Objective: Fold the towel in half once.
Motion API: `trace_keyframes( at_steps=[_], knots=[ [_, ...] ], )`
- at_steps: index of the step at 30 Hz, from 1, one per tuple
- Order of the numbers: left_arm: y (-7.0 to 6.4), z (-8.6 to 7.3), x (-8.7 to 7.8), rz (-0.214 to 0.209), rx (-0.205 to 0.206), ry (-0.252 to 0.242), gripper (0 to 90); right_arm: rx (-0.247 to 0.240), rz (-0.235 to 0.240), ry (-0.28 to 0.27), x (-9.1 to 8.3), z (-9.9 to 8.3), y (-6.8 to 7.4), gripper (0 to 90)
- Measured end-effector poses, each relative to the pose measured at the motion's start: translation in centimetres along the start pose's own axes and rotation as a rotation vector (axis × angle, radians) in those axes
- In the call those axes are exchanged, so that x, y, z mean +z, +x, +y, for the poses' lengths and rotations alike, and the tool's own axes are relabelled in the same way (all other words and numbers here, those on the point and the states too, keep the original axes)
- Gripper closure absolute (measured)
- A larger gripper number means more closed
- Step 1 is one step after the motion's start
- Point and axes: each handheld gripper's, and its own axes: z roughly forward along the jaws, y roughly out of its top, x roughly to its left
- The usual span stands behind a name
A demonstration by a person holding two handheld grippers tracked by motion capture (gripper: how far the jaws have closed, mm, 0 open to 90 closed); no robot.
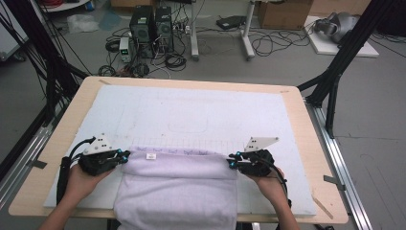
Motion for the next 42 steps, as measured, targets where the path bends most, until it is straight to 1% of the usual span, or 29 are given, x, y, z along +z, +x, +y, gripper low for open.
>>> trace_keyframes(
  at_steps=[4, 6, 7, 9, 11, 12, 13, 15, 17, 18, 20, 21, 23, 26, 28, 29, 30, 31, 33, 35, 39, 42],
  knots=[
    [-0.6, -0.6, -0.6, -0.004, 0.014, -0.002, 88.0, 0.0, 0.006, 0.001, 0.0, -0.3, 0.4, 75.2],
    [-0.7, -0.7, -0.6, -0.004, 0.019, 0.003, 88.0, 0.002, 0.005, 0.009, 0.0, -0.4, 0.4, 73.3],
    [-0.8, -0.7, -0.5, -0.003, 0.015, 0.0, 88.0, -0.001, -0.004, 0.009, 0.1, -0.4, 0.4, 71.9],
    [-0.7, -0.6, -0.2, -0.007, 0.017, 0.003, 88.0, 0.007, -0.004, 0.005, 0.0, -0.3, 0.2, 70.0],
    [-0.7, -0.5, 0.1, -0.014, 0.015, 0.006, 87.9, 0.012, -0.008, 0.001, 0.0, 0.0, 0.1, 67.5],
    [-0.7, -0.4, 0.4, -0.014, 0.016, 0.009, 87.9, 0.011, -0.004, -0.005, 0.1, 0.3, -0.1, 65.3],
    [-0.7, -0.3, 0.6, -0.017, 0.017, 0.01, 87.9, 0.012, -0.009, -0.003, 0.1, 0.7, -0.1, 64.2],
    [-0.8, -0.1, 1.0, -0.022, 0.015, 0.008, 87.9, -0.004, -0.007, -0.019, 0.2, 1.4, -0.2, 64.3],
    [-0.8, 0.0, 1.2, -0.023, 0.013, 0.008, 87.9, -0.023, -0.003, -0.008, 0.6, 2.0, -0.1, 63.0],
    [-0.8, 0.0, 1.3, -0.023, 0.014, 0.012, 87.9, -0.027, 0.004, 0.008, 0.9, 2.0, -0.1, 62.6],
    [-0.8, 0.0, 1.4, -0.023, 0.013, 0.013, 87.8, -0.042, -0.009, 0.048, 1.4, 2.0, -0.1, 61.4],
    [-0.8, 0.0, 1.5, -0.024, 0.016, 0.013, 87.9, -0.044, -0.007, 0.061, 1.6, 1.8, -0.1, 61.4],
    [-0.8, -0.1, 1.4, -0.026, 0.016, 0.015, 87.9, -0.043, -0.002, 0.068, 1.7, 1.4, 0.0, 61.5],
    [-0.8, -0.3, 1.2, -0.024, 0.015, 0.016, 87.9, -0.035, 0.011, 0.103, 1.9, 0.5, -0.1, 67.2],
    [-0.9, -0.5, 0.9, -0.025, 0.015, 0.016, 87.9, -0.025, 0.029, 0.127, 2.0, -0.1, -0.1, 76.2],
    [-0.9, -0.6, 0.8, -0.024, 0.015, 0.013, 87.9, -0.029, 0.038, 0.135, 2.0, -0.3, -0.1, 79.5],
    [-1.0, -0.6, 0.7, -0.025, 0.015, 0.014, 87.9, -0.032, 0.041, 0.133, 2.0, -0.3, 0.0, 81.0],
    [-1.0, -0.7, 0.4, -0.023, 0.015, 0.012, 87.9, -0.04, 0.034, 0.131, 1.9, -0.2, 0.1, 81.2],
    [-1.1, -0.8, 0.1, -0.02, 0.012, 0.005, 87.9, -0.038, 0.02, 0.098, 1.4, 0.0, 0.2, 81.1],
    [-0.9, -0.7, -0.4, -0.014, 0.012, 0.002, 87.9, -0.026, 0.017, 0.064, 0.8, 0.3, 0.0, 80.9],
    [-0.6, -0.5, -0.8, -0.008, -0.003, -0.024, 87.9, -0.03, 0.016, 0.032, 0.0, 0.9, 0.1, 81.1],
    [-0.8, -0.4, -1.0, -0.013, 0.001, -0.028, 87.9, -0.036, 0.023, 0.007, -0.6, 1.3, 0.4, 80.9]
  ],
)
